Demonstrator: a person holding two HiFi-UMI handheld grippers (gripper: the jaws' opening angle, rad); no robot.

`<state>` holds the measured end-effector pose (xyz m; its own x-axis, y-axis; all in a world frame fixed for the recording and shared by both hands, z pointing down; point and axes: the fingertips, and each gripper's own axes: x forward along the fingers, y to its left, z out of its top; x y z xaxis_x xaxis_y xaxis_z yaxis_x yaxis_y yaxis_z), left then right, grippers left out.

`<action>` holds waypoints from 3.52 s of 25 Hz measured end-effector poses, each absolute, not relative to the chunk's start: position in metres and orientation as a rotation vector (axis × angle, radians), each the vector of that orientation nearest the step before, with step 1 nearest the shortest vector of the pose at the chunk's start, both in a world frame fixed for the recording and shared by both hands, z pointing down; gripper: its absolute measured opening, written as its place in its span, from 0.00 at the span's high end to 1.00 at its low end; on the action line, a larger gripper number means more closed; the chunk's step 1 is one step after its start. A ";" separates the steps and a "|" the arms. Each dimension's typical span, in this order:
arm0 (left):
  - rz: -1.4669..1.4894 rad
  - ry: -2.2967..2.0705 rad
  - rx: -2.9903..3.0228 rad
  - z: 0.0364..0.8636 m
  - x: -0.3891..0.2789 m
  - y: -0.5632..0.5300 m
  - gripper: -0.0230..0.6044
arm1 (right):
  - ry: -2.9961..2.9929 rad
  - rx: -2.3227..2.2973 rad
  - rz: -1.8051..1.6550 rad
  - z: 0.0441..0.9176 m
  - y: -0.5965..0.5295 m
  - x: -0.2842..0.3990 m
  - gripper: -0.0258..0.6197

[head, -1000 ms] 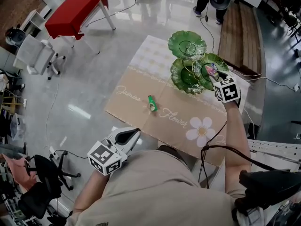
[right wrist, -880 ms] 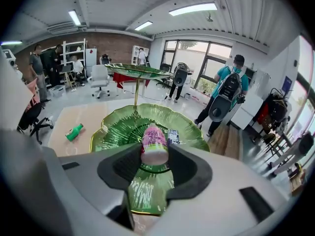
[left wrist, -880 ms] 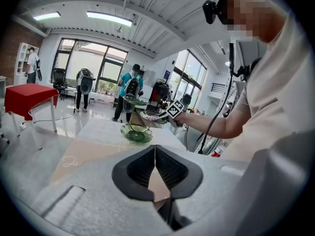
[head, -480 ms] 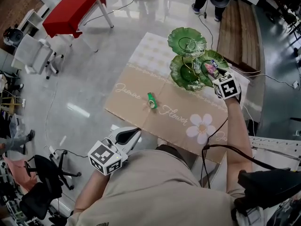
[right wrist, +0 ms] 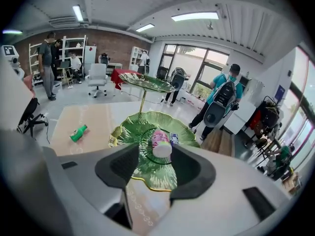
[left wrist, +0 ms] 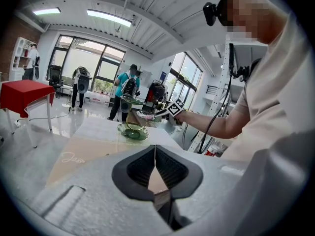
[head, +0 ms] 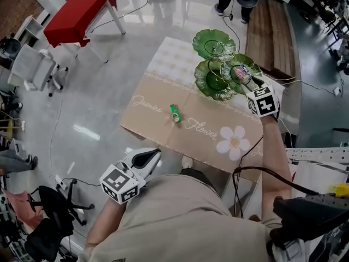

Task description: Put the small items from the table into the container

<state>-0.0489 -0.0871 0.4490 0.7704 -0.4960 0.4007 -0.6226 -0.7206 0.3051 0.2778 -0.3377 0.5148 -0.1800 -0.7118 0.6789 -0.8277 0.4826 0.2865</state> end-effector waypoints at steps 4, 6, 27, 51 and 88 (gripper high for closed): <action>0.393 -0.794 2.560 0.450 -0.057 -0.074 0.95 | -1.962 1.338 0.174 0.498 -0.306 0.265 0.67; 0.389 -0.768 2.572 0.449 -0.063 -0.067 0.95 | -1.995 1.359 0.193 0.493 -0.285 0.251 0.72; 0.342 -0.520 2.660 0.452 -0.136 0.054 0.95 | -2.309 1.290 0.419 0.524 -0.003 0.032 0.93; 0.303 -0.547 2.679 0.456 -0.197 0.119 0.95 | -2.325 1.219 0.384 0.524 0.090 -0.061 0.93; 0.375 -1.041 2.383 0.458 -0.171 -0.035 0.95 | -2.164 1.053 0.545 0.715 -0.246 -0.018 0.66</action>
<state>-0.1714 -0.0351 0.4581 0.6685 -0.6019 0.4369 -0.7423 -0.5769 0.3409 -0.0180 -0.2459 0.7154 -0.4573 -0.5286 0.7152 -0.8043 0.5890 -0.0790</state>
